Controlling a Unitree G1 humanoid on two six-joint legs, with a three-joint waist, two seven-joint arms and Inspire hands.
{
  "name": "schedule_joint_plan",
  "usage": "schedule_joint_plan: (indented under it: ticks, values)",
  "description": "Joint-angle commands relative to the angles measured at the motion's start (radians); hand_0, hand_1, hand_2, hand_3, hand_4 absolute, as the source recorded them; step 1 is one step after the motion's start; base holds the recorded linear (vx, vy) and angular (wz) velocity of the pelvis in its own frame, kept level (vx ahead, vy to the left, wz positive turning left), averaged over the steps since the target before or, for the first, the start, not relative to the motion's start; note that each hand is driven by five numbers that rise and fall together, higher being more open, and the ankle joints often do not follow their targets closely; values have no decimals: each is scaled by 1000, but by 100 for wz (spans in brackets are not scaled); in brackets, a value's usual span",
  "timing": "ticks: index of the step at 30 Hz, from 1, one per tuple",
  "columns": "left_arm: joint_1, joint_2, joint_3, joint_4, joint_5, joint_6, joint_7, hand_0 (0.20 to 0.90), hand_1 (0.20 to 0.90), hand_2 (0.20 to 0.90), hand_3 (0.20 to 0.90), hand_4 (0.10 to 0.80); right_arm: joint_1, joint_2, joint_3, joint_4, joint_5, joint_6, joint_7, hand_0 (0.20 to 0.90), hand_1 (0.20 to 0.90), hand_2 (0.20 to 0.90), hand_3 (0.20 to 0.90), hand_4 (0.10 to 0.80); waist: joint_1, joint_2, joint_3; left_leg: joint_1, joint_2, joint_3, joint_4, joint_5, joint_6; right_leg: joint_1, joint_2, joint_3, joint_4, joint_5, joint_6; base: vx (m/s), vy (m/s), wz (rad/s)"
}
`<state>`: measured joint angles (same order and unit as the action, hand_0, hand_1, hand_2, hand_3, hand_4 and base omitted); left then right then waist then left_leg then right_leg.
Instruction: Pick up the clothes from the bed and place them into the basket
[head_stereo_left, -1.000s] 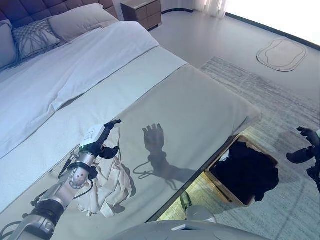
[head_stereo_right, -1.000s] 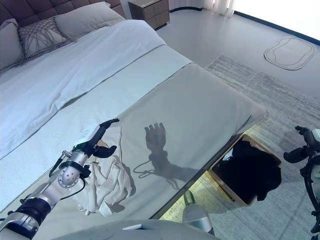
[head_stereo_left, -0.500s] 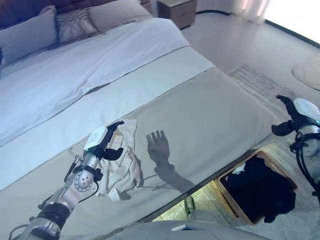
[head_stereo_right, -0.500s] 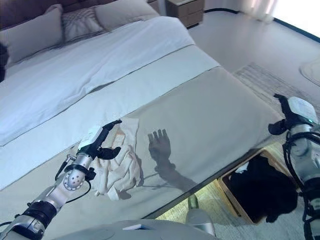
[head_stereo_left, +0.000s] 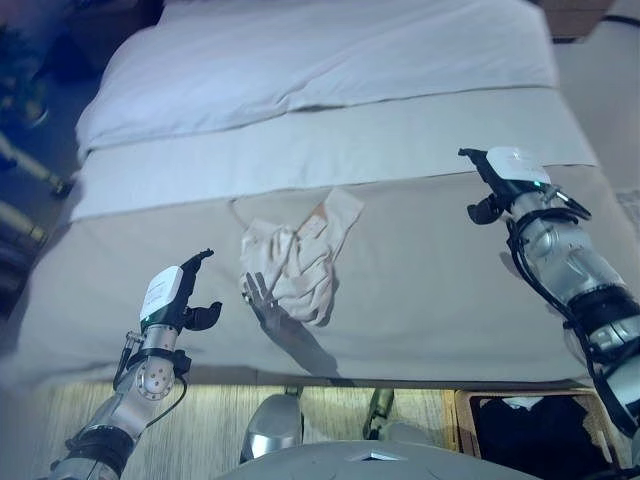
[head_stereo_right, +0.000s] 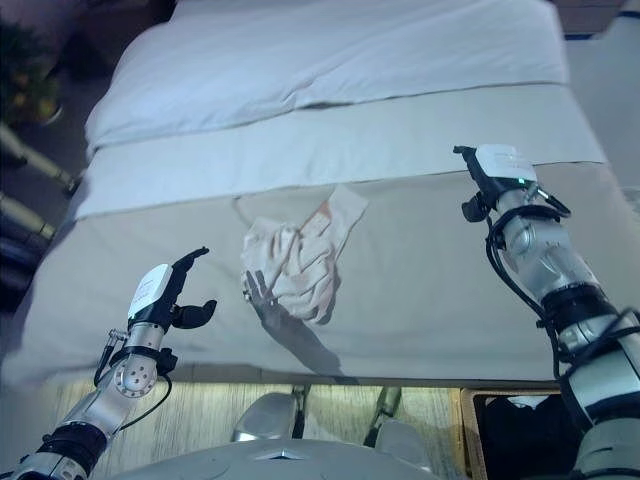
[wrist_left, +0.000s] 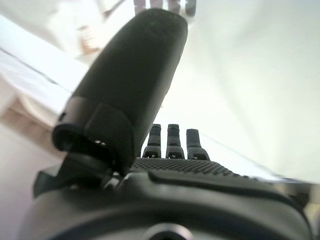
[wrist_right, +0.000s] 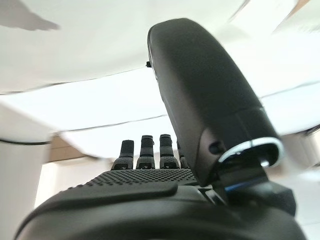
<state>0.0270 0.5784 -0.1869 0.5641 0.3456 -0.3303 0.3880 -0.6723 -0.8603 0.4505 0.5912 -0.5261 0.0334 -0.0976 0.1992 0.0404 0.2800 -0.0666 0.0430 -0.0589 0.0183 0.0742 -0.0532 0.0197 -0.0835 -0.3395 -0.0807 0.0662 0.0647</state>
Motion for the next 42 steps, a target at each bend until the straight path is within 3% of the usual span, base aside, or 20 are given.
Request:
schedule_joint_plan:
  ticks: [1, 6, 8, 15, 19, 27, 42]
  values:
    - [-14, 99, 53, -96, -41, -63, 60, 900, 900, 900, 900, 800, -163, -27, 65, -36, -9, 15, -36, 900, 900, 900, 900, 800, 43, -37, 1, -58, -62, -4, 174, -113, 11, -53, -32, -8, 296, -179, -64, -28, -1, 45]
    - [-32, 135, 39, -129, -63, -77, 49, 900, 900, 900, 900, 800, -294, -18, 157, 13, -26, 71, -32, 900, 900, 900, 900, 800, 128, -12, 94, -161, -95, -81, 280, -122, 27, -136, -79, -82, 477, -239, -93, -54, -22, 53]
    - [-46, 145, 25, -141, -72, -67, 49, 900, 900, 900, 900, 800, -350, -5, 196, 29, -26, 90, -20, 900, 900, 900, 900, 800, 154, -7, 129, -199, -109, -87, 344, -164, 25, -162, -99, -96, 569, -295, -98, 71, -69, 54]
    - [-59, 155, 13, -201, -94, -50, 112, 900, 900, 900, 900, 800, -448, 43, 280, 52, -73, 116, 3, 900, 900, 900, 900, 800, 206, 6, 202, -289, -152, -95, 453, -188, 46, -228, -141, -135, 728, -353, -116, -9, -10, 31]
    - [-59, 166, 16, -231, -103, -39, 106, 900, 900, 900, 900, 800, -477, 73, 315, 74, -79, 122, 24, 900, 900, 900, 900, 800, 231, 7, 239, -342, -176, -104, 531, -211, 64, -270, -151, -141, 827, -391, -130, -15, -5, 24]
    - [-51, 173, -14, -260, -114, -55, 138, 900, 900, 900, 900, 800, -528, 153, 364, 181, -98, 114, 56, 900, 900, 900, 900, 800, 260, 18, 240, -466, -196, -99, 647, -242, 85, -376, -157, -149, 932, -419, -142, -47, 24, 8]
    - [-83, 183, -76, -359, -138, -65, 186, 900, 900, 900, 900, 800, -580, 243, 429, 424, -137, 90, 147, 900, 900, 900, 900, 800, 284, 64, 240, -671, -211, -80, 744, -244, 108, -580, -168, -146, 1034, -418, -134, -48, 39, 4]
